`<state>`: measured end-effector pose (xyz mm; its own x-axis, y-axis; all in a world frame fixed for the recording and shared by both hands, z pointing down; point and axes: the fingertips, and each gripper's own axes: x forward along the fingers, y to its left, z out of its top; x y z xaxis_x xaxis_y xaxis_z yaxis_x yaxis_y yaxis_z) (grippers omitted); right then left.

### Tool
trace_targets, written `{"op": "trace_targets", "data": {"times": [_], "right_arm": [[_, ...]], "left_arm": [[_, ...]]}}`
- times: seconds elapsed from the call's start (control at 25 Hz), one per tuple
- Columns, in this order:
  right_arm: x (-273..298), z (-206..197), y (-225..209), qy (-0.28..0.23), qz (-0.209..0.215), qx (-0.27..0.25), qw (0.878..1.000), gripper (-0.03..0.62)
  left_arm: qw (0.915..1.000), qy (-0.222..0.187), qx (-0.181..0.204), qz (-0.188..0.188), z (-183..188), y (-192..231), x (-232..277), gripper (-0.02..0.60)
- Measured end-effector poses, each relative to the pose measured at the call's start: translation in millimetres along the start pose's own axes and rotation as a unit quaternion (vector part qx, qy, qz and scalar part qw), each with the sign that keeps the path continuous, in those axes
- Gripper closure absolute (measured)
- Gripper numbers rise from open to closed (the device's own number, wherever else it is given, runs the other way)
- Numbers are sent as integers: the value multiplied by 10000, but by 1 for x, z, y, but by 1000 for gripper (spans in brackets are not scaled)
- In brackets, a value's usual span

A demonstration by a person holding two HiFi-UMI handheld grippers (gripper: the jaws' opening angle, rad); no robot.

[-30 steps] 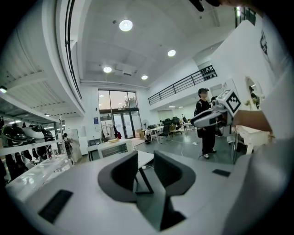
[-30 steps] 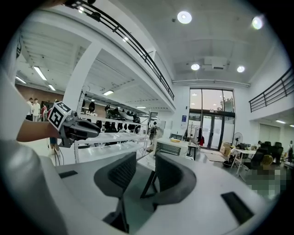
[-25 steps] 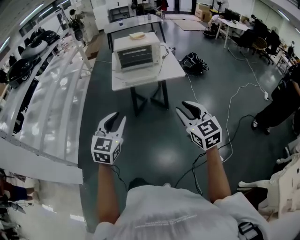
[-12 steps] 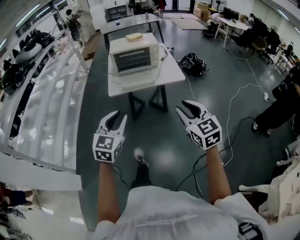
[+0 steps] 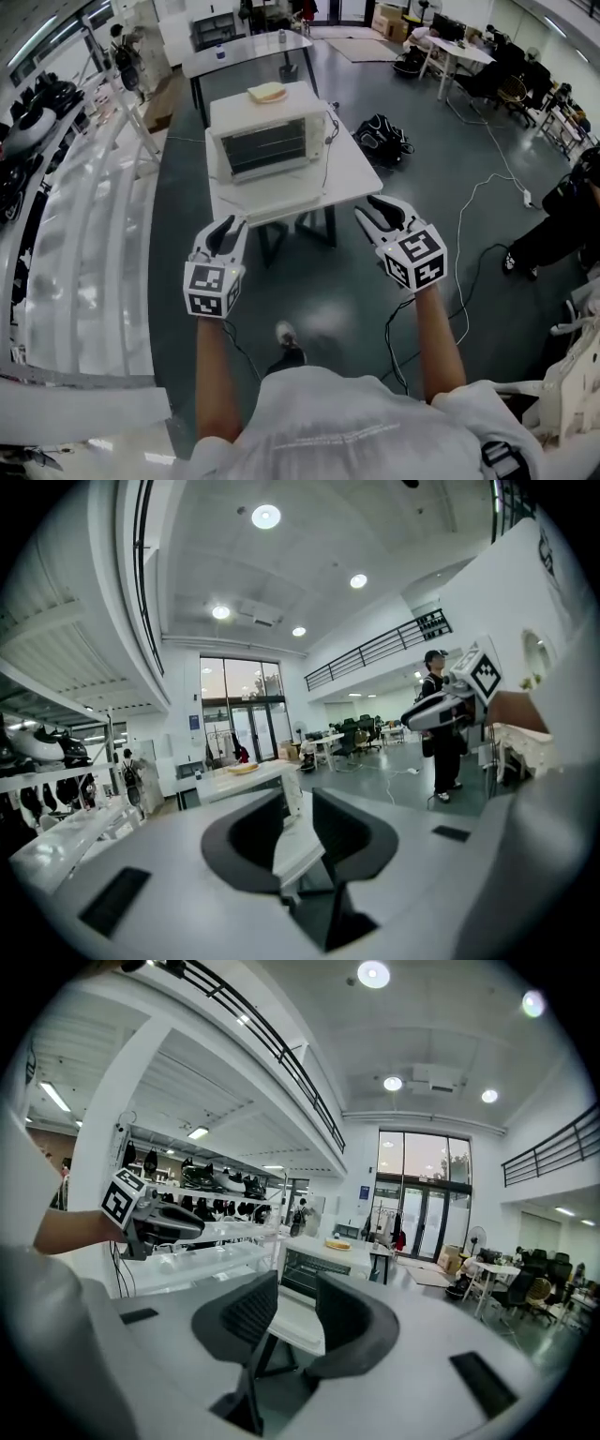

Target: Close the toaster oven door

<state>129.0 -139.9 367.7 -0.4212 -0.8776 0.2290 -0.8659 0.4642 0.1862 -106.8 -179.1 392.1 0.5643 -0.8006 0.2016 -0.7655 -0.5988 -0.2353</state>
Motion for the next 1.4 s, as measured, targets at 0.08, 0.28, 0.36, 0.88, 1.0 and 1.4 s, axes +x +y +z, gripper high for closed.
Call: {"op": "trace_targets", "data": {"times": [0.08,0.28,0.36,0.88,1.0,1.4], "right_arm": [[29,5,-9,52,-22,64,10000,471],[103,3,-26,286,-32,207,9994,471],[132,-1,-30,425,-16,288,9987,471],[238,-114,-60,1567,382,955,9823,471],[253,-146,-72,1823,480,1156,9752,471],[280,-253,-64,2688,780,1866,9417,464]], "left_arm": [[10000,45,-36,-43,-2,24,23,477],[9994,217,-198,-154,-21,77,78,477],[9987,339,-322,-212,-34,96,96,477],[9753,1673,-1429,-190,-165,112,168,477],[9642,1997,-1744,-73,-195,101,178,477],[9209,2926,-2572,151,-297,68,187,477]]}}
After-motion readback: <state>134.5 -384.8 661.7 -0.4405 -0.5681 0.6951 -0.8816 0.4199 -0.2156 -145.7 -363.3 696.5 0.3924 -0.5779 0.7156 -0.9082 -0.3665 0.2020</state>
